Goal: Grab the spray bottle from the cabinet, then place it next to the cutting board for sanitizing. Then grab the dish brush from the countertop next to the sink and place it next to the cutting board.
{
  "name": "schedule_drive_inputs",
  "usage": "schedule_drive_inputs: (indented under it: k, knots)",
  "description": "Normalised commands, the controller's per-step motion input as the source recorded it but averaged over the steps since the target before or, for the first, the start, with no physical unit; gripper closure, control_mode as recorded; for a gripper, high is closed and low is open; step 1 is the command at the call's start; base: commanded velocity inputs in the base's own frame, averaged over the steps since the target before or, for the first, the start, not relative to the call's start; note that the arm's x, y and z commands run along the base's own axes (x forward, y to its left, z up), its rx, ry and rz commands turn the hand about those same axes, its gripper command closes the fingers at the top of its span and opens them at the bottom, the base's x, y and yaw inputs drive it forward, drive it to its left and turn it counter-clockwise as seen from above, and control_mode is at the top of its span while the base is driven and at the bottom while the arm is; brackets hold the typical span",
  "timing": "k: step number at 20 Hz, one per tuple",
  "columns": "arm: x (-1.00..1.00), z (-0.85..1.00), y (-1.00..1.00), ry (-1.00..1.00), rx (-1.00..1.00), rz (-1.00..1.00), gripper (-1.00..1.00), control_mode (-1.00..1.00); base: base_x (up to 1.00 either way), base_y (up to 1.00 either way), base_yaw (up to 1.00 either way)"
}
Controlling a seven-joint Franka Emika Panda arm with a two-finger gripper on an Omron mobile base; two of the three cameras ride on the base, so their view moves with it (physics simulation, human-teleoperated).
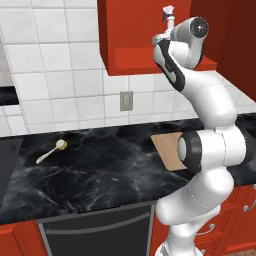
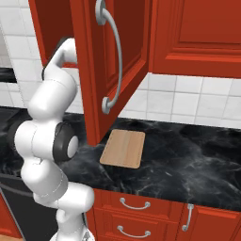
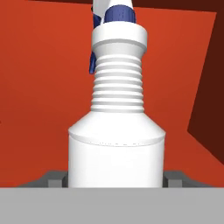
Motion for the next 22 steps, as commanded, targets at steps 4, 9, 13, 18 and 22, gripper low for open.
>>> schedule_drive_inputs:
  k: [4,9,13,18,22]
  knots:
    - [-0.55,0.0,0.18,0.02,0.01,0.0,1.0,-1.0,0.0,0.0,0.0]
    - [-1.0,-0.22,0.07,-0.01,0.03,0.0,1.0,-1.0,0.0,0.0,0.0]
    - [-1.0,-0.34,0.13,-0.07,0.04,0.0,1.0,-1.0,0.0,0.0,0.0]
    - [-1.0,-0.15,0.24,-0.13,0.05,0.0,1.0,-1.0,0.0,0.0,0.0]
    - [-1.0,-0.17,0.28,-0.02,0.0,0.0,1.0,-1.0,0.0,0.0,0.0]
